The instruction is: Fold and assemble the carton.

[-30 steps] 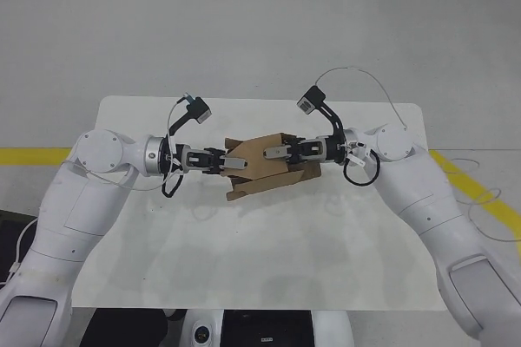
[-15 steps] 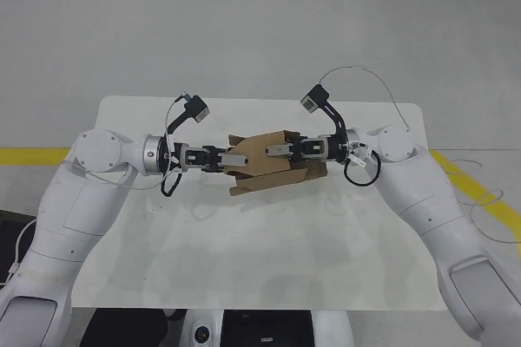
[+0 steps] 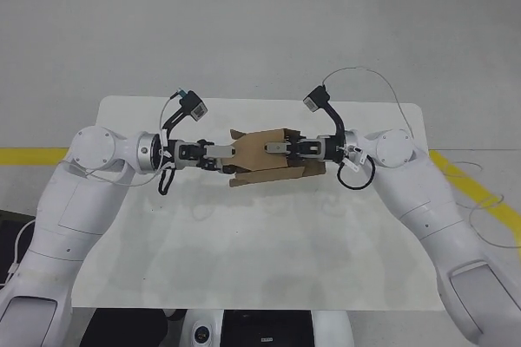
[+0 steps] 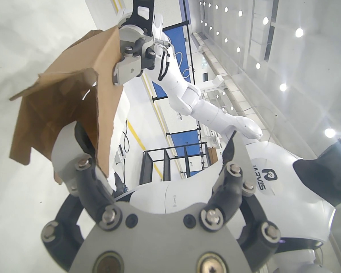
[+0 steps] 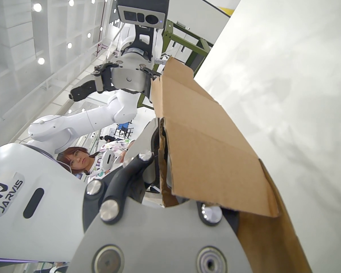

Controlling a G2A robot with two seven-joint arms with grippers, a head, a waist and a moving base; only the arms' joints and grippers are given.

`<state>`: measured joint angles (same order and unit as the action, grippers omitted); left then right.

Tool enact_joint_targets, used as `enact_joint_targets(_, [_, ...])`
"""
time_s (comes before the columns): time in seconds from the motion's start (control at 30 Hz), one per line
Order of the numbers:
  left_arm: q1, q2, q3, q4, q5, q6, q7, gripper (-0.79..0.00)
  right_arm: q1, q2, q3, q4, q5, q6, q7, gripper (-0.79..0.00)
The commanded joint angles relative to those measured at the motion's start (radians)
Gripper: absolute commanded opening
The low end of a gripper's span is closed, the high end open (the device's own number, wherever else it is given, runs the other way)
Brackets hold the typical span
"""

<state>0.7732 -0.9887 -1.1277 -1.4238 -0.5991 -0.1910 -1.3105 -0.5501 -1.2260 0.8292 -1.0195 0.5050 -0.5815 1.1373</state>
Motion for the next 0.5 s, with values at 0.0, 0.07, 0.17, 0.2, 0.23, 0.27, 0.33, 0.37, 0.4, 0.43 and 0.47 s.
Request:
enact_joint_targets(0.0, [0.000,0.000,-0.004,-0.001,-0.017,0.008,-0.006,0.000,-0.009,0.001,0.004,-0.012,-0.023,0.005,-0.022,-0.785])
enact_joint_targets(0.07, [0.000,0.000,-0.007,-0.006,-0.028,0.013,-0.012,0.000,-0.016,0.002,0.008,-0.022,-0.041,0.011,-0.036,-0.785])
enact_joint_targets(0.17, [0.000,-0.001,-0.011,-0.016,-0.044,0.019,-0.019,0.000,-0.025,0.003,0.014,-0.037,-0.066,0.019,-0.054,-0.785])
enact_joint_targets(0.2, [0.000,-0.001,-0.012,-0.020,-0.051,0.021,-0.022,0.000,-0.027,0.004,0.016,-0.041,-0.074,0.022,-0.059,-0.785])
enact_joint_targets(0.23, [0.000,-0.001,-0.013,-0.023,-0.055,0.023,-0.024,0.000,-0.030,0.004,0.018,-0.046,-0.080,0.024,-0.063,-0.785])
enact_joint_targets(0.27, [-0.001,-0.002,-0.014,-0.026,-0.058,0.024,-0.024,0.000,-0.032,0.004,0.019,-0.052,-0.085,0.026,-0.067,-0.785])
enact_joint_targets(0.33, [-0.001,-0.002,-0.015,-0.031,-0.061,0.025,-0.025,0.000,-0.035,0.003,0.019,-0.062,-0.094,0.031,-0.072,-0.785])
enact_joint_targets(0.37, [-0.002,-0.003,-0.014,-0.033,-0.063,0.025,-0.025,0.000,-0.037,0.002,0.019,-0.069,-0.097,0.034,-0.077,-0.785])
enact_joint_targets(0.4, [-0.002,-0.003,-0.013,-0.035,-0.064,0.026,-0.025,0.000,-0.038,0.001,0.018,-0.073,-0.099,0.035,-0.080,-0.785])
enact_joint_targets(0.43, [-0.004,-0.004,-0.010,-0.036,-0.065,0.027,-0.024,0.000,-0.040,0.000,0.017,-0.079,-0.103,0.037,-0.084,-0.785])
enact_joint_targets(0.47, [-0.006,-0.005,-0.007,-0.038,-0.063,0.027,-0.024,0.000,-0.042,-0.001,0.015,-0.087,-0.108,0.038,-0.089,-0.785])
